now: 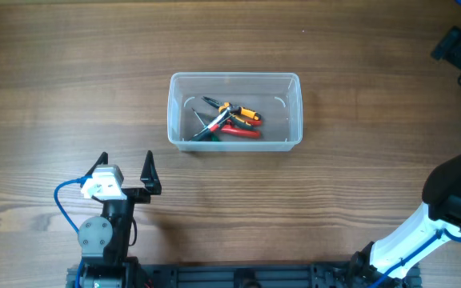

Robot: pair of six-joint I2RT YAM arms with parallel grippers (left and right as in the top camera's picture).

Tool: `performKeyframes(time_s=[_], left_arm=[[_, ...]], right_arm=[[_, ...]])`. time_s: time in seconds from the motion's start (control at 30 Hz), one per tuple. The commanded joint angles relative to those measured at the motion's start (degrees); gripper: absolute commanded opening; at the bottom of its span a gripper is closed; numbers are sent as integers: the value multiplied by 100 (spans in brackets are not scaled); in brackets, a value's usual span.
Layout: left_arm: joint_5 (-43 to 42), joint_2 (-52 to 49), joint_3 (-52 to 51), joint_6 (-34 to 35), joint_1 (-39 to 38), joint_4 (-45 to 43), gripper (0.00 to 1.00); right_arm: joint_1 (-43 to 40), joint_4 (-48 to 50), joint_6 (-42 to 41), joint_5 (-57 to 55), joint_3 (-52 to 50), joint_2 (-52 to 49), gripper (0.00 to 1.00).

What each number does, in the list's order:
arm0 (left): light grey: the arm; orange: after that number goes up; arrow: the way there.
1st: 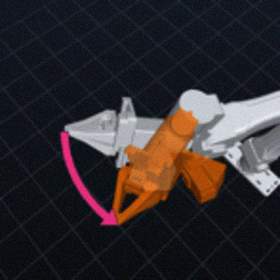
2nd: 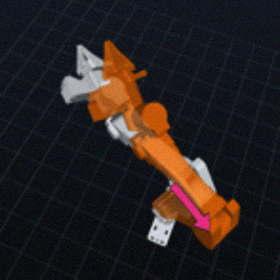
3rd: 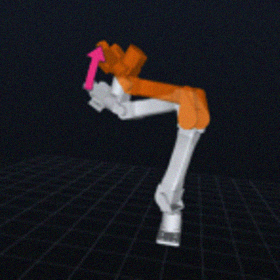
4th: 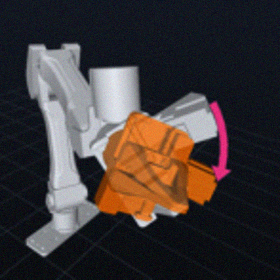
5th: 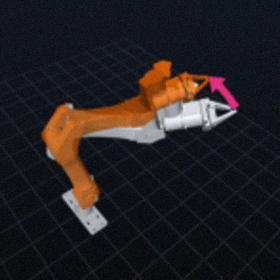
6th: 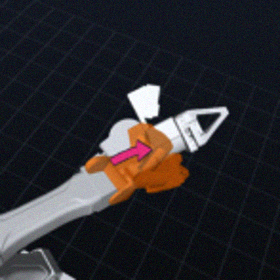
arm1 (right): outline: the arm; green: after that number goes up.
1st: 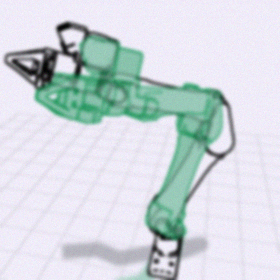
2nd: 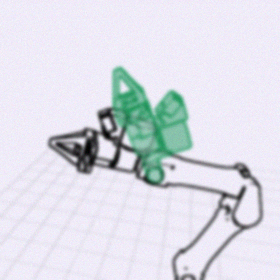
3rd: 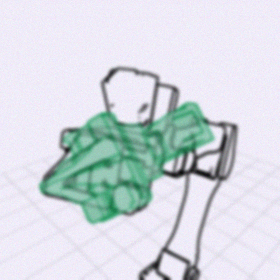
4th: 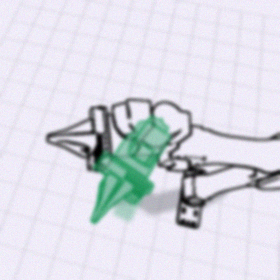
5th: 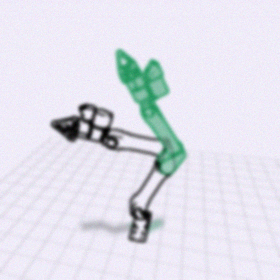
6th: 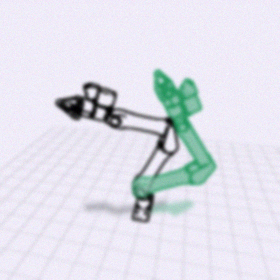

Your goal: Pack container

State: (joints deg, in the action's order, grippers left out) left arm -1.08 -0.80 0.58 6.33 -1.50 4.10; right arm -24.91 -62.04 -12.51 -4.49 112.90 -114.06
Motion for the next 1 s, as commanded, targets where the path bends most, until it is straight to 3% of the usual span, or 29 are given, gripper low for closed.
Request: performKeyframes(time_s=[0.0,0.77,0.97], left_arm=[[52,57,-26,15,-26,22,100],[52,52,-26,15,-26,22,100],[52,52,-26,17,-26,22,100]], right_arm=[[28,15,13,28,-4,-15,100],[28,13,210,28,-4,-4,100],[31,367,192,9,-4,431,100]])
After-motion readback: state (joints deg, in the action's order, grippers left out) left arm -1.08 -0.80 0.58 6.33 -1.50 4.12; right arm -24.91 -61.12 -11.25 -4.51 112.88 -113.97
